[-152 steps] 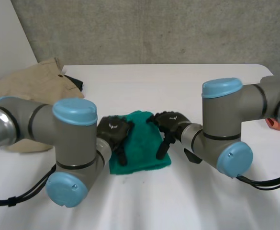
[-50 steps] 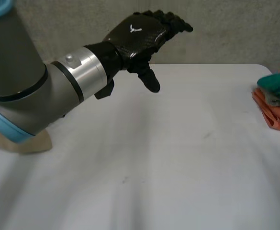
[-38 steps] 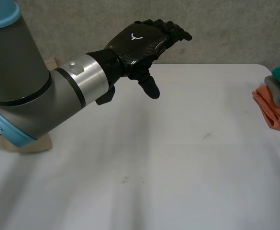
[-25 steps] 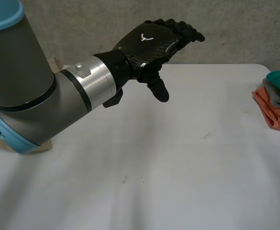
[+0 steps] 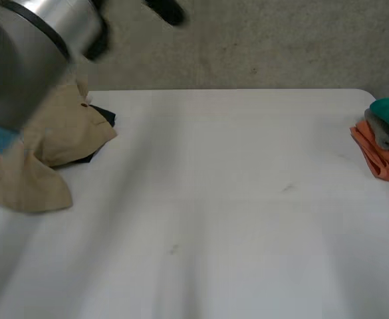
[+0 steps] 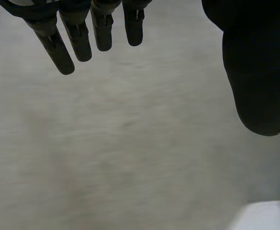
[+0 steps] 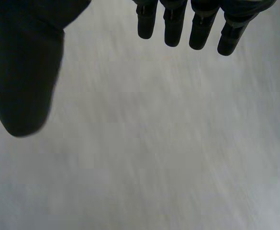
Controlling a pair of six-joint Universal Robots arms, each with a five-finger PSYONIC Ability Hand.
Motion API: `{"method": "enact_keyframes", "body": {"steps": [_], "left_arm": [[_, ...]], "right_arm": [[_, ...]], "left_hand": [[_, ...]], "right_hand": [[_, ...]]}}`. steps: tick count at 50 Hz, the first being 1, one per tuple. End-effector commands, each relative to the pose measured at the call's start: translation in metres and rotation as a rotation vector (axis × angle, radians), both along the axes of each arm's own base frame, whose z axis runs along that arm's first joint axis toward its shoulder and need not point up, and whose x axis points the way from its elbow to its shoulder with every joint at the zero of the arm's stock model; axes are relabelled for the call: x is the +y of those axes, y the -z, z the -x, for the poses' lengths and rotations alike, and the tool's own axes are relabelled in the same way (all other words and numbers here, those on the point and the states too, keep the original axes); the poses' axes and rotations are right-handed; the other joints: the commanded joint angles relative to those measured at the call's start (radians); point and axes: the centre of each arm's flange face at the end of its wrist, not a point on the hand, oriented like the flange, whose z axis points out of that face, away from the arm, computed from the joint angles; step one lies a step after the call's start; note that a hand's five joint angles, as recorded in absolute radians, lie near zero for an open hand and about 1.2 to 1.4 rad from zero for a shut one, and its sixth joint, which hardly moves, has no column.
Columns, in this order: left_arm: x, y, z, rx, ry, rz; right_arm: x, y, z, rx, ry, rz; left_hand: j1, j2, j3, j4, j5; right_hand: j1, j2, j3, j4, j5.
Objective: Fold the laundry.
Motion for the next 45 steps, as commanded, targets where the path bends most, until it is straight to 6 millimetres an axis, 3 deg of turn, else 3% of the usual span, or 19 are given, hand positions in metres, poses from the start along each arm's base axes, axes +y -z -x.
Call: {"method": "enact_keyframes", "body": {"steps": [1,4,5,7,9,12,13,17,23,25,26,28,31,32,35,36,39,40,45], "left_arm": [[-0.078,0.019,-0.096,-0.111,-0.455,-0.087],[-0.100,0.045,-0.119,-0.235,-0.563,-0.120],[-0.116,0.070,-0.129,-0.334,-0.610,-0.145],[-0.134,0.098,-0.139,-0.433,-0.655,-0.165],[-0.159,0.133,-0.151,-0.533,-0.696,-0.174],[-0.184,0.171,-0.171,-0.617,-0.737,-0.192],[-0.199,0.199,-0.182,-0.653,-0.749,-0.212],[-0.228,0.254,-0.192,-0.666,-0.701,-0.210],[-0.249,0.305,-0.194,-0.669,-0.608,-0.180],[-0.252,0.319,-0.193,-0.673,-0.589,-0.178],[-0.253,0.320,-0.192,-0.671,-0.587,-0.175],[-0.253,0.318,-0.187,-0.664,-0.578,-0.156],[-0.253,0.299,-0.181,-0.639,-0.591,-0.106],[-0.248,0.274,-0.170,-0.622,-0.590,-0.055],[-0.233,0.229,-0.153,-0.581,-0.578,0.034],[-0.221,0.202,-0.145,-0.543,-0.574,0.091],[-0.200,0.162,-0.130,-0.459,-0.555,0.169],[-0.182,0.137,-0.117,-0.390,-0.516,0.201],[-0.118,0.079,-0.078,-0.186,-0.348,0.228]], "right_arm": [[0.063,0.038,-0.129,0.010,-0.461,-0.082],[0.091,0.065,-0.168,0.012,-0.580,-0.191],[0.098,0.072,-0.175,0.014,-0.600,-0.221],[0.109,0.087,-0.186,0.026,-0.629,-0.287],[0.119,0.114,-0.197,0.049,-0.649,-0.406],[0.127,0.144,-0.203,0.080,-0.649,-0.535],[0.129,0.150,-0.204,0.089,-0.648,-0.563],[0.137,0.170,-0.204,0.139,-0.612,-0.642],[0.145,0.188,-0.194,0.160,-0.556,-0.704],[0.147,0.191,-0.193,0.158,-0.553,-0.713],[0.147,0.192,-0.192,0.157,-0.550,-0.715],[0.148,0.192,-0.190,0.156,-0.544,-0.718],[0.150,0.192,-0.189,0.155,-0.543,-0.720],[0.150,0.192,-0.190,0.155,-0.544,-0.720],[0.149,0.192,-0.189,0.154,-0.540,-0.719],[0.149,0.191,-0.188,0.153,-0.538,-0.717],[0.147,0.190,-0.186,0.151,-0.531,-0.714],[0.147,0.190,-0.186,0.149,-0.530,-0.713],[0.146,0.187,-0.185,0.136,-0.529,-0.706]], "left_hand": [[-0.024,-0.034,-0.037,-0.029,-0.050],[-0.024,-0.034,-0.037,-0.029,-0.050],[-0.024,-0.034,-0.037,-0.029,-0.050],[-0.024,-0.034,-0.037,-0.029,-0.050],[-0.024,-0.034,-0.037,-0.029,-0.050],[-0.024,-0.034,-0.037,-0.029,-0.050],[-0.024,-0.034,-0.037,-0.029,-0.050],[-0.024,-0.034,-0.037,-0.029,-0.050],[0.055,0.046,0.043,0.051,0.029],[0.327,0.318,0.315,0.322,0.301],[0.544,0.534,0.531,0.539,0.518],[1.194,1.185,1.182,1.189,1.168],[1.197,1.188,1.185,1.193,1.171],[1.197,1.188,1.185,1.193,1.171],[1.197,1.188,1.185,1.193,1.171],[1.197,1.188,1.185,1.193,1.171],[1.197,1.188,1.185,1.193,1.171],[1.197,1.188,1.185,1.193,1.171],[1.197,1.188,1.185,1.193,1.171]], "right_hand": [[-0.051,-0.035,-0.034,-0.035,-0.046],[-0.051,-0.035,-0.034,-0.035,-0.046],[-0.051,-0.035,-0.034,-0.035,-0.046],[-0.051,-0.035,-0.034,-0.035,-0.046],[-0.051,-0.035,-0.034,-0.035,-0.046],[-0.051,-0.035,-0.034,-0.035,-0.046],[-0.051,-0.035,-0.034,-0.035,-0.046],[-0.051,-0.035,-0.034,-0.035,-0.046],[-0.051,-0.035,-0.034,-0.035,-0.046],[-0.051,-0.035,-0.034,-0.035,-0.046],[-0.051,-0.035,-0.034,-0.035,-0.046],[-0.051,-0.035,-0.034,-0.035,-0.046],[-0.051,-0.035,-0.034,-0.035,-0.046],[-0.051,-0.035,-0.034,-0.035,-0.046],[-0.051,-0.035,-0.034,-0.035,-0.046],[-0.051,-0.035,-0.034,-0.035,-0.046],[-0.051,-0.035,-0.034,-0.035,-0.046],[-0.051,-0.035,-0.034,-0.035,-0.046],[-0.051,-0.035,-0.034,-0.035,-0.046]]}}
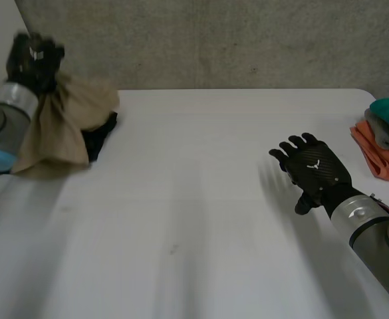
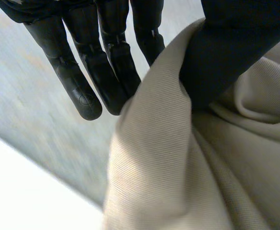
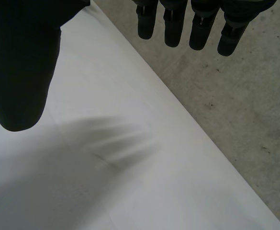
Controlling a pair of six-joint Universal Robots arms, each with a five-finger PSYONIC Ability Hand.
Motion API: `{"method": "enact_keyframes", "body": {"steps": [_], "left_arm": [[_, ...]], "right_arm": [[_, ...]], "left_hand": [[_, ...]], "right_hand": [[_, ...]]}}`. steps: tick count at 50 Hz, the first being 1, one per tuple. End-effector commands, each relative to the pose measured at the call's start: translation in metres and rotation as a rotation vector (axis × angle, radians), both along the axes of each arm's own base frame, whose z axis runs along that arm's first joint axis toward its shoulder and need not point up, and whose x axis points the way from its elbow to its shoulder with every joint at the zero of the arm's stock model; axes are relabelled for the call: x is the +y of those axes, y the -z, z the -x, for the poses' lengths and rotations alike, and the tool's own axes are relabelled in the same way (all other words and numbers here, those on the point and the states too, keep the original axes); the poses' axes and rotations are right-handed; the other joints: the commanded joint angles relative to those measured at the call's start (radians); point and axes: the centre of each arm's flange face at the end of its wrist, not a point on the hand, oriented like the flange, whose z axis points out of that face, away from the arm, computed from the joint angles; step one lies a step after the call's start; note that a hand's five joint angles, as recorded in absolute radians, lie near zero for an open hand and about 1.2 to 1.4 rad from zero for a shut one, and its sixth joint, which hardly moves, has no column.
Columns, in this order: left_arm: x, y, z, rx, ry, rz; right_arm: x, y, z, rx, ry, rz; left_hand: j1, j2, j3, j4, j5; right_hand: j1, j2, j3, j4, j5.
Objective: Fold the laundry.
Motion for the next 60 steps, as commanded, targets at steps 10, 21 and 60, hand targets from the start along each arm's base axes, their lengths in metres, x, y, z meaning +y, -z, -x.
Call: {"method": "enact_keyframes", "body": {"steps": [10,21,60], "left_arm": [[0.166,-0.110,0.084,0.437,0.483,-0.003],[0.152,0.033,0.125,0.343,0.466,-0.394],[0.282,0.075,0.115,0.210,0.249,-0.857]], "right_arm": [[-0.012,-0.019,0.016,-0.031,0.084,0.049],[-0.027,-0.042,0.041,-0.144,0.243,0.070],[-0.043,-0.040,-0.075,0.007,-0.065,-0.414]], "left_hand": [[0.263,0.202,0.230,0.199,0.264],[0.263,0.202,0.230,0.199,0.264],[-0.840,-0.902,-0.873,-0.905,-0.839]], "right_hand": [[-0.051,-0.035,-0.034,-0.035,-0.046],[-0.051,-0.035,-0.034,-0.035,-0.046],[-0.051,-0.035,-0.034,-0.035,-0.046]]}}
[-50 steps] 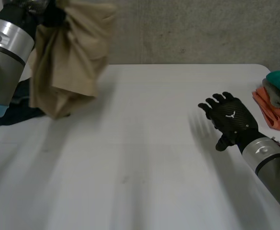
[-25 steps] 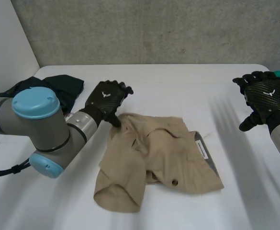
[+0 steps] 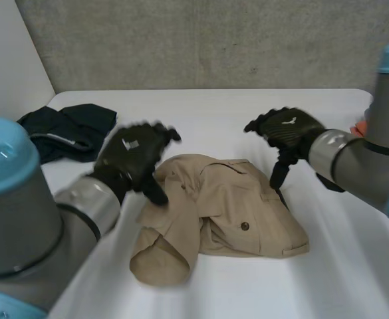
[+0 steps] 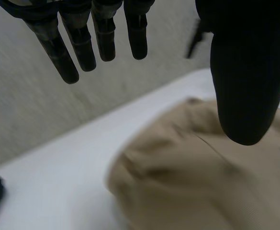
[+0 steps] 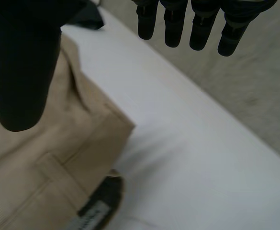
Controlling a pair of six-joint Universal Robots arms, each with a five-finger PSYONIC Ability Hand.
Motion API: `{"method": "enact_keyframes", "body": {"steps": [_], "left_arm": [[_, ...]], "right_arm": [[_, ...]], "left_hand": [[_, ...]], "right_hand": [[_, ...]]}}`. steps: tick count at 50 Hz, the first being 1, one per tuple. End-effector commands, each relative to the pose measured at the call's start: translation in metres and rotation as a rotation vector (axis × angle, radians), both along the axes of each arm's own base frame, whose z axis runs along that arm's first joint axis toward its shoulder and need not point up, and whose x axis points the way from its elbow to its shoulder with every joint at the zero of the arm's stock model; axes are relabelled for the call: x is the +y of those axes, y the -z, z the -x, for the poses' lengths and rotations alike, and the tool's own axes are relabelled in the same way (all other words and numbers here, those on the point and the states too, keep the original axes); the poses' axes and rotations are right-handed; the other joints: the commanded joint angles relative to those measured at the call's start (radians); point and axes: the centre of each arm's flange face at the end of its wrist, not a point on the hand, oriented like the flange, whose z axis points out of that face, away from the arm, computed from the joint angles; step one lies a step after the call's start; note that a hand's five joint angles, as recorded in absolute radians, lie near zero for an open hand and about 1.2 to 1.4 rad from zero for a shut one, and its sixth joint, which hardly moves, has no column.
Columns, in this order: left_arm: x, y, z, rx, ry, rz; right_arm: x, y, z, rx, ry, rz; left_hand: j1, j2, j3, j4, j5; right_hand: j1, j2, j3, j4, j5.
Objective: Fold the laundry.
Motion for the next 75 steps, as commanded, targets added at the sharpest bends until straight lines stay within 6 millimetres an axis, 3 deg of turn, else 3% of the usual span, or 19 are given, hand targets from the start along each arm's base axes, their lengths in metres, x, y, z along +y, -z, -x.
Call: {"method": "enact_keyframes", "body": {"steps": [1,4,7,10,13,18,21,24,28,31,35,42,45,50,54,59,64,69,75], "left_arm": [[0.007,0.048,0.012,-0.088,0.039,-0.131],[-0.001,0.060,0.018,-0.111,0.031,-0.146],[-0.017,0.075,0.023,-0.137,0.004,-0.155],[-0.036,0.077,0.022,-0.141,-0.032,-0.138],[-0.073,0.057,0.021,-0.111,-0.089,-0.021],[-0.134,-0.026,0.031,-0.047,-0.146,0.406],[-0.153,-0.068,0.031,-0.004,-0.176,0.610],[-0.169,-0.135,0.033,0.109,-0.158,0.973],[-0.172,-0.181,0.027,0.217,-0.119,1.232],[-0.175,-0.191,0.025,0.285,-0.079,1.299],[-0.184,-0.180,0.019,0.317,-0.068,1.222],[-0.188,-0.088,0.020,0.220,-0.030,0.908],[-0.177,-0.044,0.017,0.162,-0.010,0.771],[-0.142,0.028,0.009,0.059,0.040,0.529],[-0.112,0.056,0.001,0.007,0.081,0.398],[-0.080,0.070,-0.011,-0.049,0.131,0.299],[-0.054,0.061,-0.022,-0.116,0.191,0.317],[-0.046,0.056,-0.040,-0.209,0.183,0.327],[-0.034,0.044,-0.047,-0.238,0.177,0.276]], "right_arm": [[-0.023,0.037,-0.016,0.025,-0.040,-0.105],[-0.029,0.055,-0.021,0.040,-0.047,-0.127],[-0.031,0.066,-0.030,0.048,-0.061,-0.132],[-0.042,0.059,-0.033,0.028,-0.057,-0.073],[-0.055,0.039,-0.038,-0.022,-0.048,0.045],[-0.085,-0.035,-0.043,-0.186,0.042,0.453],[-0.092,-0.080,-0.041,-0.283,0.101,0.679],[-0.096,-0.119,-0.037,-0.391,0.142,0.881],[-0.084,-0.172,-0.031,-0.523,0.162,1.115],[-0.073,-0.191,-0.026,-0.555,0.161,1.172],[-0.075,-0.178,-0.027,-0.527,0.151,1.128],[-0.075,-0.096,-0.032,-0.372,0.091,0.856],[-0.073,-0.059,-0.033,-0.306,0.068,0.726],[-0.059,0.028,-0.027,-0.129,0.048,0.420],[-0.047,0.067,-0.012,0.029,0.032,0.308],[-0.028,0.088,0.000,0.180,-0.006,0.231],[-0.006,0.094,0.010,0.272,-0.044,0.126],[0.004,0.083,0.013,0.239,-0.037,0.115],[0.008,0.087,0.014,0.213,-0.021,0.088]], "left_hand": [[-0.041,-0.015,-0.018,-0.012,-0.001],[0.067,0.093,0.090,0.095,0.106],[0.565,0.591,0.587,0.593,0.604],[1.058,1.084,1.081,1.087,1.098],[1.060,1.086,1.083,1.088,1.099],[1.060,1.086,1.083,1.088,1.099],[1.060,1.086,1.083,1.088,1.099],[1.060,1.086,1.083,1.088,1.099],[1.060,1.086,1.083,1.088,1.099],[1.060,1.086,1.083,1.088,1.099],[1.060,1.086,1.083,1.088,1.099],[1.060,1.086,1.083,1.088,1.099],[1.060,1.086,1.083,1.088,1.099],[1.060,1.086,1.083,1.088,1.099],[1.060,1.086,1.083,1.088,1.099],[1.060,1.086,1.083,1.088,1.099],[1.060,1.086,1.083,1.088,1.099],[0.122,0.148,0.145,0.151,0.162],[0.077,0.103,0.100,0.105,0.116]], "right_hand": [[-0.051,-0.035,-0.033,-0.035,-0.046],[0.146,0.163,0.164,0.163,0.151],[0.638,0.655,0.656,0.655,0.643],[1.169,1.185,1.187,1.185,1.174],[1.170,1.187,1.188,1.187,1.175],[1.170,1.187,1.188,1.187,1.175],[1.170,1.187,1.188,1.187,1.175],[1.170,1.187,1.188,1.187,1.175],[1.170,1.187,1.188,1.187,1.175],[1.170,1.187,1.188,1.187,1.175],[1.170,1.187,1.188,1.187,1.175],[1.170,1.187,1.188,1.187,1.175],[1.170,1.187,1.188,1.187,1.175],[1.170,1.187,1.188,1.187,1.175],[1.170,1.187,1.188,1.187,1.175],[1.170,1.187,1.188,1.187,1.175],[1.170,1.187,1.188,1.187,1.175],[1.170,1.187,1.188,1.187,1.175],[1.170,1.187,1.188,1.187,1.175]]}}
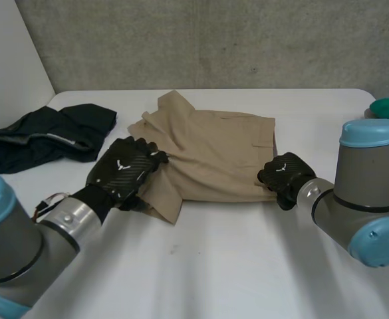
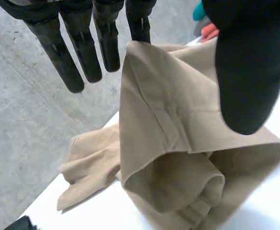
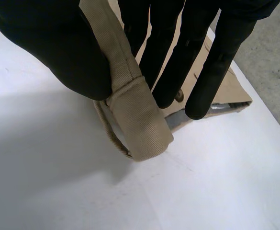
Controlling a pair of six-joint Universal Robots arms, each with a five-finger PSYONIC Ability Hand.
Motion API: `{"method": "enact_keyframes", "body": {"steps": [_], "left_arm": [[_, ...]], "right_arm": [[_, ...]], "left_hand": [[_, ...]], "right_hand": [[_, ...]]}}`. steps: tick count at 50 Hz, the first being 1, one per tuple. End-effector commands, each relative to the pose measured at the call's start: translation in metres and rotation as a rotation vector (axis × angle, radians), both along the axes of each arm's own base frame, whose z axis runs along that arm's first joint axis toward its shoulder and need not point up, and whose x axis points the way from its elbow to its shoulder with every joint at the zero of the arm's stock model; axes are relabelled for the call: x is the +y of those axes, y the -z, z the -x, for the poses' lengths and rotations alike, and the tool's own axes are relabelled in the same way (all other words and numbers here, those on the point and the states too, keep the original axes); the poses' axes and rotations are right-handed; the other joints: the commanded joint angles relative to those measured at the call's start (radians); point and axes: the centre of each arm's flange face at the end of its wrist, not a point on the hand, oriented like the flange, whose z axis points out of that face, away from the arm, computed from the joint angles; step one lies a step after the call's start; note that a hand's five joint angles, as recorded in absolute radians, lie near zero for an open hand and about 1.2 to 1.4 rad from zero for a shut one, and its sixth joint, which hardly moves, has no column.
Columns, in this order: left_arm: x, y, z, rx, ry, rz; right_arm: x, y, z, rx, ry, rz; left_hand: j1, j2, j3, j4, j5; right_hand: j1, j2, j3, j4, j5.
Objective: Fold the laundry.
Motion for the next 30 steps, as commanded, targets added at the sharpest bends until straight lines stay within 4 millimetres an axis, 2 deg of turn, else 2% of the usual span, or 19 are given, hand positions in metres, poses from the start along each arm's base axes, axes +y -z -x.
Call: {"method": "enact_keyframes", "body": {"steps": [1,5,8,13,15,20,25,28,30], "left_arm": [[0.013,-0.017,-0.012,-0.051,-0.026,-0.044],[0.023,-0.032,-0.016,-0.029,-0.035,-0.092],[0.027,-0.046,-0.017,0.049,-0.056,-0.138],[0.026,-0.064,-0.022,0.233,-0.140,-0.211],[0.022,-0.070,-0.025,0.321,-0.196,-0.249],[0.016,-0.069,-0.031,0.414,-0.287,-0.307],[0.015,-0.058,-0.034,0.430,-0.351,-0.354],[0.017,-0.054,-0.032,0.419,-0.353,-0.363],[0.016,-0.049,-0.033,0.413,-0.361,-0.379]], "right_arm": [[0.007,0.002,0.001,-0.047,0.022,-0.029],[0.010,0.007,0.002,-0.048,0.025,-0.036],[0.010,0.009,0.003,-0.047,0.025,-0.033],[0.011,0.011,0.003,-0.049,0.027,-0.032],[0.012,0.011,0.003,-0.049,0.027,-0.035],[0.013,0.012,0.004,-0.048,0.026,-0.038],[0.012,0.013,0.004,-0.049,0.027,-0.032],[0.012,0.013,0.004,-0.047,0.029,-0.032],[0.012,0.013,0.004,-0.047,0.029,-0.032]], "left_hand": [[-0.019,-0.032,-0.035,-0.024,-0.021],[-0.016,-0.029,-0.033,-0.021,-0.018],[-0.013,-0.026,-0.030,-0.018,-0.016],[0.016,0.003,0.000,0.011,0.014],[0.142,0.129,0.125,0.137,0.140],[0.272,0.258,0.255,0.266,0.269],[0.445,0.431,0.428,0.439,0.442],[0.425,0.411,0.408,0.419,0.422],[0.284,0.271,0.268,0.279,0.282]], "right_hand": [[0.292,0.223,0.205,0.199,0.222],[0.292,0.223,0.205,0.199,0.222],[0.292,0.223,0.205,0.199,0.222],[0.292,0.223,0.205,0.199,0.222],[0.292,0.223,0.205,0.199,0.222],[0.292,0.223,0.205,0.199,0.222],[0.292,0.223,0.205,0.199,0.222],[0.292,0.223,0.205,0.199,0.222],[0.292,0.223,0.205,0.199,0.222]]}}
